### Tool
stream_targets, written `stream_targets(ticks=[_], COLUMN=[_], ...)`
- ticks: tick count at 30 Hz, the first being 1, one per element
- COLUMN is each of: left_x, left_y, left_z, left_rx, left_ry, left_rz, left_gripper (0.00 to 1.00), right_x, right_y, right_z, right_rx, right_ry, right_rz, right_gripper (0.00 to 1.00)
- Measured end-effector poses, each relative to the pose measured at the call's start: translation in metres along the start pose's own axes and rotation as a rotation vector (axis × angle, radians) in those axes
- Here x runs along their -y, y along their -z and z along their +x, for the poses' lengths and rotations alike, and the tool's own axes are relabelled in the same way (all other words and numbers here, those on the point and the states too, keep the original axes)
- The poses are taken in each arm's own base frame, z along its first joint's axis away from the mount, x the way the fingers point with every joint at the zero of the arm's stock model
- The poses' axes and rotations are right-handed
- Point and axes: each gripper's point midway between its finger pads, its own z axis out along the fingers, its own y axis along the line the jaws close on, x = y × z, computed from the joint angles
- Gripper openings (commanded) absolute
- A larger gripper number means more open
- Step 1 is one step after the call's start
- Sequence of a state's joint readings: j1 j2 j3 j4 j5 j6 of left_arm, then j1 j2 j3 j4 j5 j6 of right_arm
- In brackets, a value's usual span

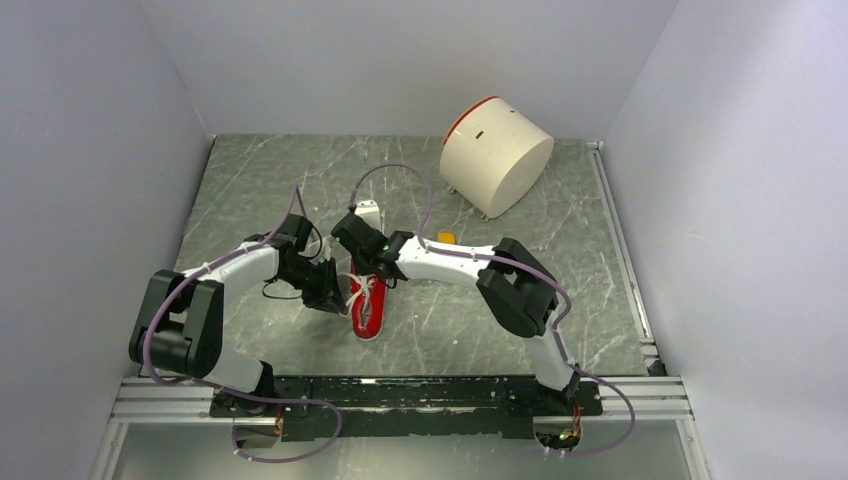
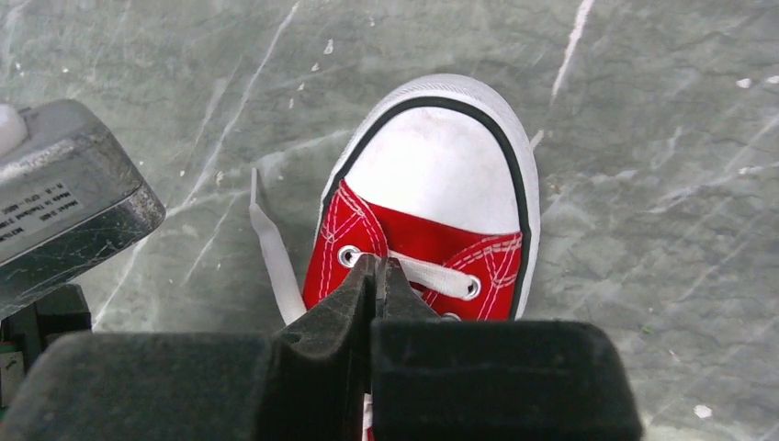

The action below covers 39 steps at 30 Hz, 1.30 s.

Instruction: Tie the shoes

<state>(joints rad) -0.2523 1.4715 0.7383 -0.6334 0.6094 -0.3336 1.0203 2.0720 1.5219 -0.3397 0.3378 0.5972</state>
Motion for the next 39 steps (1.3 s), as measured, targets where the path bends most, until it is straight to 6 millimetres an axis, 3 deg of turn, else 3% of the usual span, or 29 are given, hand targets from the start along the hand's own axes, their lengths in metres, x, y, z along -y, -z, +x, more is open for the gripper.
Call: stream_targets(ticks=[7, 14, 24, 39], left_x=[-0.008, -0.013, -0.020, -0.025], left_y=[-0.003, -0.004, -0.004, -0.005], left_z=[0.005, 0.004, 0.003, 0.002], left_rx=[-0.008, -0.002, 0.007, 0.013], left_ry=[0.023, 0.042, 0.073, 0.089], left_rz=[-0.028, -0.058, -0.106, -0.133], left_gripper=[0.05, 0.05, 0.05, 0.05], right_x=[0.013, 0.035, 0.050, 0.054], right_y=[0.007, 0.021, 0.010, 0.005], right_z=[-0.007, 0.004, 0.007, 0.009], right_rx=[0.025, 0.025, 0.016, -0.003], right_ry=[-0.029, -0.050, -0.095, -0.120], right_rz=[0.047, 0.036, 0.007, -0.030], right_gripper=[0.00, 0.00, 0.00, 0.00])
